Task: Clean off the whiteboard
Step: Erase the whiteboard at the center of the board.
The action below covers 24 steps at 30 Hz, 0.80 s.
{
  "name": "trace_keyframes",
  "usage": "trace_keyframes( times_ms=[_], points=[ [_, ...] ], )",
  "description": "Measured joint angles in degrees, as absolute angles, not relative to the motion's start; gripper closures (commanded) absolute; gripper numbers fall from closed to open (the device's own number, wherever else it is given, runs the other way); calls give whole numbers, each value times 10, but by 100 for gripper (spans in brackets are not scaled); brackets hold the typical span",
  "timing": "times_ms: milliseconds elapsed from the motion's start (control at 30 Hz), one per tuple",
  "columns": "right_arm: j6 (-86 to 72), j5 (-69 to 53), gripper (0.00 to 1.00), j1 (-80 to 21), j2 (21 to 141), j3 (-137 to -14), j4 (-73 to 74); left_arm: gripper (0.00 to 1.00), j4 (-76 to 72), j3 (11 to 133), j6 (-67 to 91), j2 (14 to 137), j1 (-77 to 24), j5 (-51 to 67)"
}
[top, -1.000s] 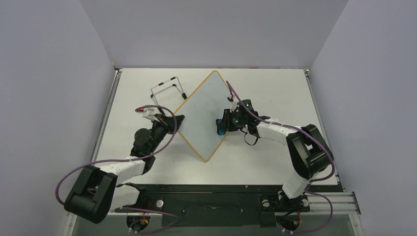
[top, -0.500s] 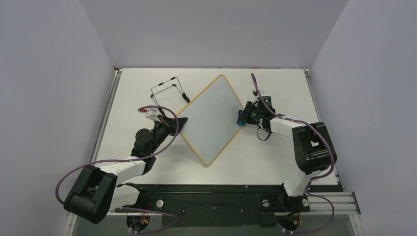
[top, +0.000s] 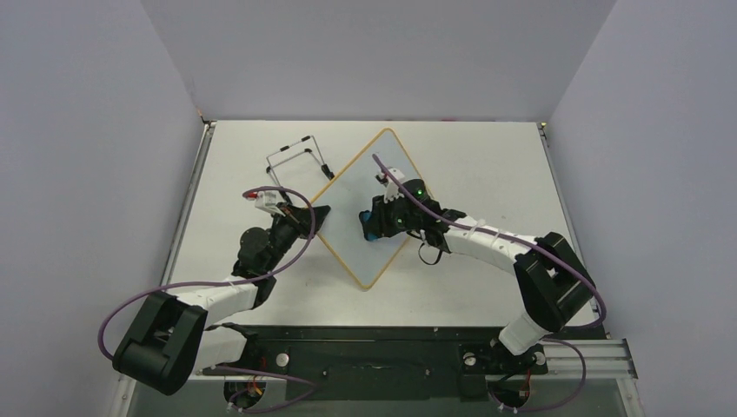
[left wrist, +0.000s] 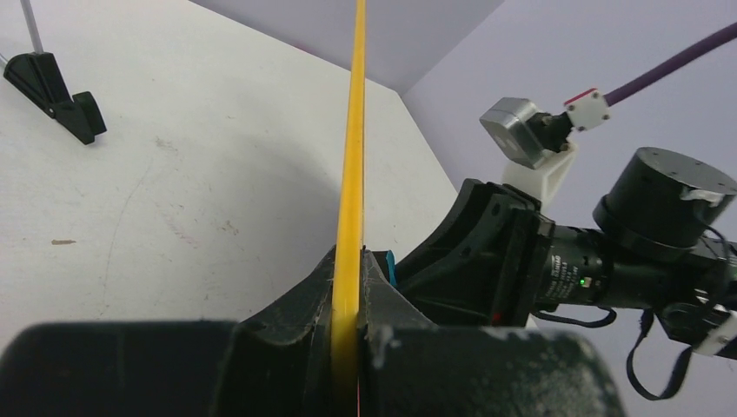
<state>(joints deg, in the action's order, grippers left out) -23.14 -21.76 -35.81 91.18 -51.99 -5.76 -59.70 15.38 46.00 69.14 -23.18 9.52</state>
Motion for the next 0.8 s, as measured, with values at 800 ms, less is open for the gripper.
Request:
trace_keyframes(
  times_ms=[800],
  points=[
    [83, -38, 100, -345, 927, -682, 83, 100, -626, 174, 490, 748, -249, 146]
  ],
)
